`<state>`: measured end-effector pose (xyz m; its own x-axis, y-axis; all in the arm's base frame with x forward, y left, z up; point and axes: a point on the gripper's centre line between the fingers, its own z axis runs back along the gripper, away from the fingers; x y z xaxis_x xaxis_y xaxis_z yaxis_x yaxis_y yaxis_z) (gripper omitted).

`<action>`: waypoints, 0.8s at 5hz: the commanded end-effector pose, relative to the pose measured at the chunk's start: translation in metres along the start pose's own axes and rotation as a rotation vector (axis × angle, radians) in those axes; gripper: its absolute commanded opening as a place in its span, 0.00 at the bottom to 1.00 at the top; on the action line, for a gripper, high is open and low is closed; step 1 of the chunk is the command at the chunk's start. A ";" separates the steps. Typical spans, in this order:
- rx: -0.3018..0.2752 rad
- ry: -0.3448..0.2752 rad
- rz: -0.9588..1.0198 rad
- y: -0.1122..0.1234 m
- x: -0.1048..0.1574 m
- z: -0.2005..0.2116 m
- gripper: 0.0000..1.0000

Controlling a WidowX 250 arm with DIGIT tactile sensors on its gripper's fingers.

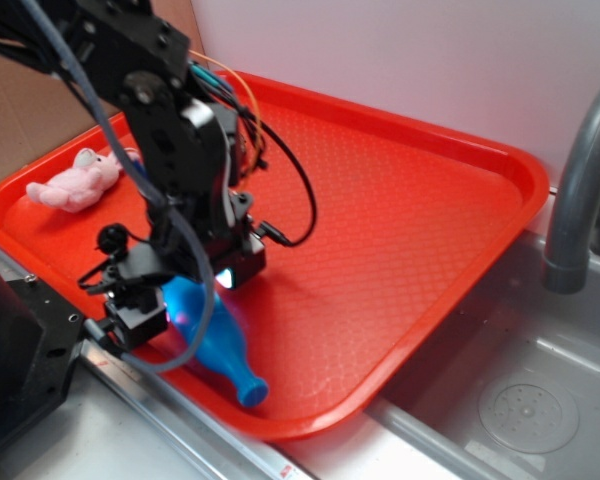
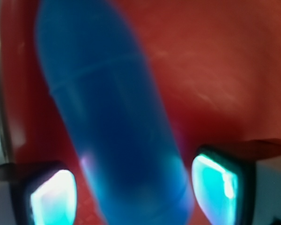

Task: Grab the blue bottle.

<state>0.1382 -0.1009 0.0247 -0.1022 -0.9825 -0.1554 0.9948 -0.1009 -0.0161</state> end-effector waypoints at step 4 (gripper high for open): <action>-0.131 -0.127 0.572 0.000 -0.073 0.007 0.00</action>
<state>0.1537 -0.0346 0.0389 0.4634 -0.8825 -0.0806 0.8750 0.4700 -0.1159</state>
